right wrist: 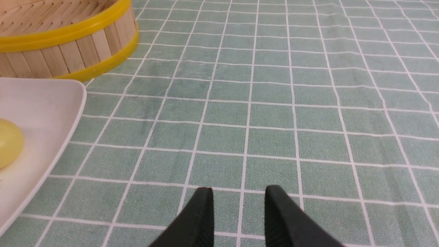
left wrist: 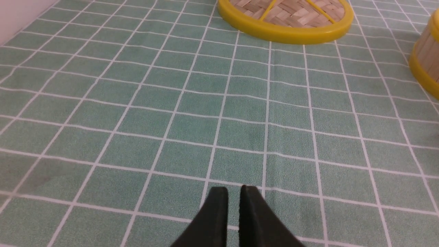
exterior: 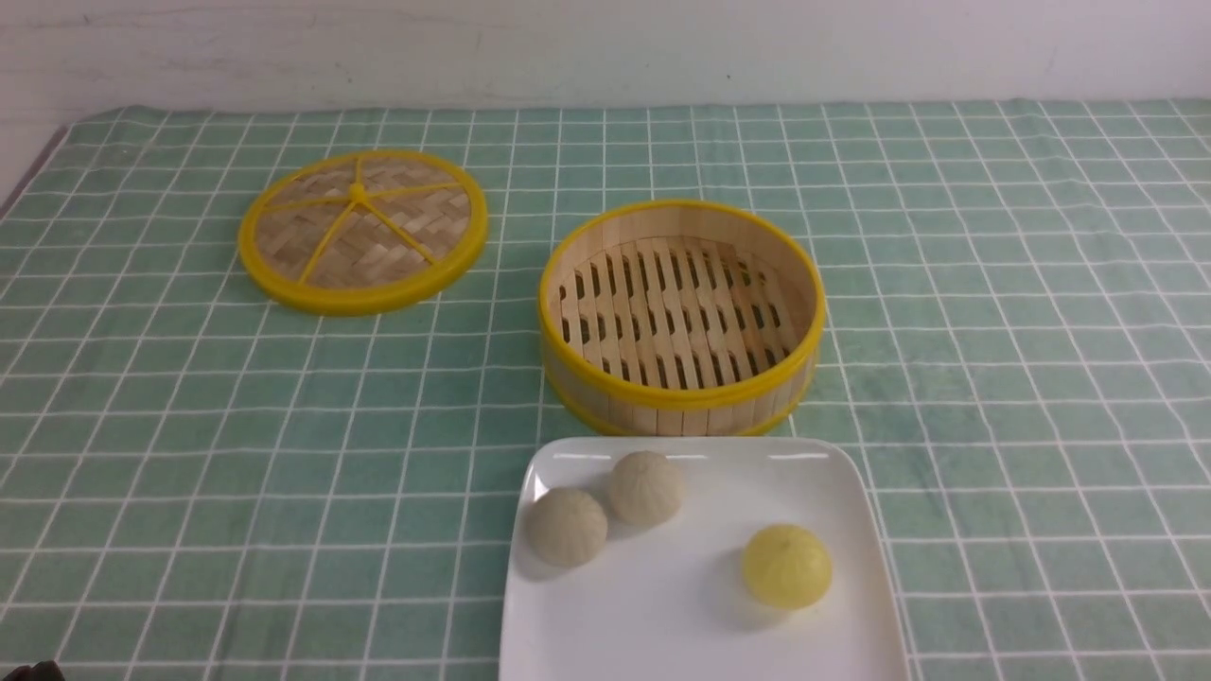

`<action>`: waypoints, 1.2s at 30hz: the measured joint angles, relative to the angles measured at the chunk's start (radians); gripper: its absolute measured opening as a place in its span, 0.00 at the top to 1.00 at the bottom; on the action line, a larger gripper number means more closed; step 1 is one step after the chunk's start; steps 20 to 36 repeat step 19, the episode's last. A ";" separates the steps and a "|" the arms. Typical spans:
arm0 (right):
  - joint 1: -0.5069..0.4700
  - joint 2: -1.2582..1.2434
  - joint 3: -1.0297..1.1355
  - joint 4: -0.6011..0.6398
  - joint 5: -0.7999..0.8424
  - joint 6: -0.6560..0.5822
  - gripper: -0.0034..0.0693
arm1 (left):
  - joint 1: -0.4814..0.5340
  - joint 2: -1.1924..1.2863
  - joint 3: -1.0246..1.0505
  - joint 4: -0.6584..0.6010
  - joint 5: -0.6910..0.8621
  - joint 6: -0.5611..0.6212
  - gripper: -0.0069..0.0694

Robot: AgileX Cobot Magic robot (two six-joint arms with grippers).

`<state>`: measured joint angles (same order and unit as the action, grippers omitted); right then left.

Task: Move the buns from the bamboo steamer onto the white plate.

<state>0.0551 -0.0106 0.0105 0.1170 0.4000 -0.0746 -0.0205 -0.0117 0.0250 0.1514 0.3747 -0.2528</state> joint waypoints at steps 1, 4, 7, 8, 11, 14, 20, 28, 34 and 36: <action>0.000 0.000 0.000 0.000 0.000 0.000 0.62 | 0.000 0.000 0.000 0.000 0.000 0.000 0.80; 0.000 0.000 0.000 0.000 0.000 0.000 0.62 | 0.000 0.000 0.000 0.000 0.000 0.000 0.79; 0.000 0.000 0.000 0.000 0.000 0.000 0.62 | 0.000 0.000 0.000 0.000 0.000 0.000 0.79; 0.000 0.000 0.000 0.000 0.000 0.000 0.62 | 0.000 0.000 0.000 0.000 0.000 0.000 0.79; 0.000 0.000 0.000 0.000 0.000 0.000 0.62 | 0.000 0.000 0.000 0.000 0.000 0.000 0.78; 0.000 0.000 0.000 0.000 0.000 0.000 0.62 | 0.000 0.000 0.000 0.000 0.000 0.000 0.78; 0.000 0.000 0.000 0.000 0.000 0.000 0.62 | 0.000 0.000 0.000 0.000 0.000 0.000 0.78; 0.000 0.000 0.000 0.000 0.000 0.000 0.62 | 0.000 0.000 0.000 0.000 0.000 0.000 0.78; 0.000 0.000 0.000 0.000 0.000 0.000 0.62 | 0.000 0.000 0.000 0.000 0.000 0.000 0.78; 0.000 0.000 0.000 0.000 0.000 0.000 0.62 | 0.000 0.000 0.000 0.000 0.000 0.000 0.78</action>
